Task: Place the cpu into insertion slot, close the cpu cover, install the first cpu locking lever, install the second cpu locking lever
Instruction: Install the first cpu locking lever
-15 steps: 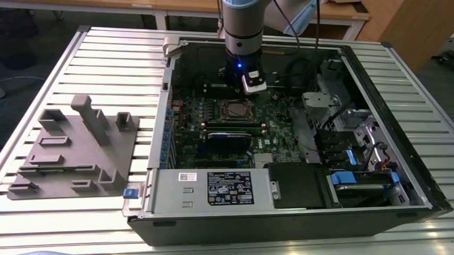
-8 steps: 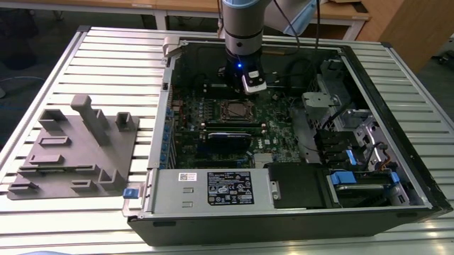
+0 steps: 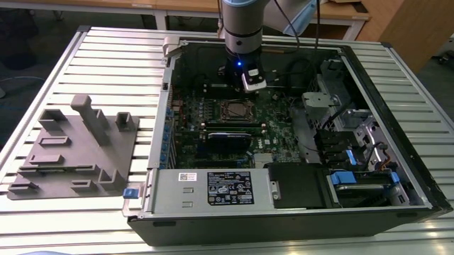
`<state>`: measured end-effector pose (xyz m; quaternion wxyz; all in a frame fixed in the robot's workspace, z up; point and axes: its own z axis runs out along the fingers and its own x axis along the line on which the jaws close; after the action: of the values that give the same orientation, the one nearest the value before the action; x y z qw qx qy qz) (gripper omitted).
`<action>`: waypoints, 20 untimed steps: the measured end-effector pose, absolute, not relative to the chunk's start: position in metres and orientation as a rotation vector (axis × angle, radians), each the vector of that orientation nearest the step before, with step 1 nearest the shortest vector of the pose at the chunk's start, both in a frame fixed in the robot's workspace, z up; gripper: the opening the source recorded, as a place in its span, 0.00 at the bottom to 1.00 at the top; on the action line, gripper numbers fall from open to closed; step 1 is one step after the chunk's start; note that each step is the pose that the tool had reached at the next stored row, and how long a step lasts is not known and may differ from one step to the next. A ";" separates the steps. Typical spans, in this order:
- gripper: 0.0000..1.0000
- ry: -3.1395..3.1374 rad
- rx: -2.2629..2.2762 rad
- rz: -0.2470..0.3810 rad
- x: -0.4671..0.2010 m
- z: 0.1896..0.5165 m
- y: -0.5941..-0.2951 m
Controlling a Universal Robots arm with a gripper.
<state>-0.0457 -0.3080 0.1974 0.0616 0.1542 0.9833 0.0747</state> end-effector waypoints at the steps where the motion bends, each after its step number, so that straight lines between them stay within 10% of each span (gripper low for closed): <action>1: 0.11 2.973 0.466 0.226 -0.046 0.197 -0.308; 20: 0.11 2.956 0.462 0.231 -0.046 0.196 -0.318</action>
<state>-0.0463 -0.3177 0.1963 0.0705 0.1537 0.9826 0.0767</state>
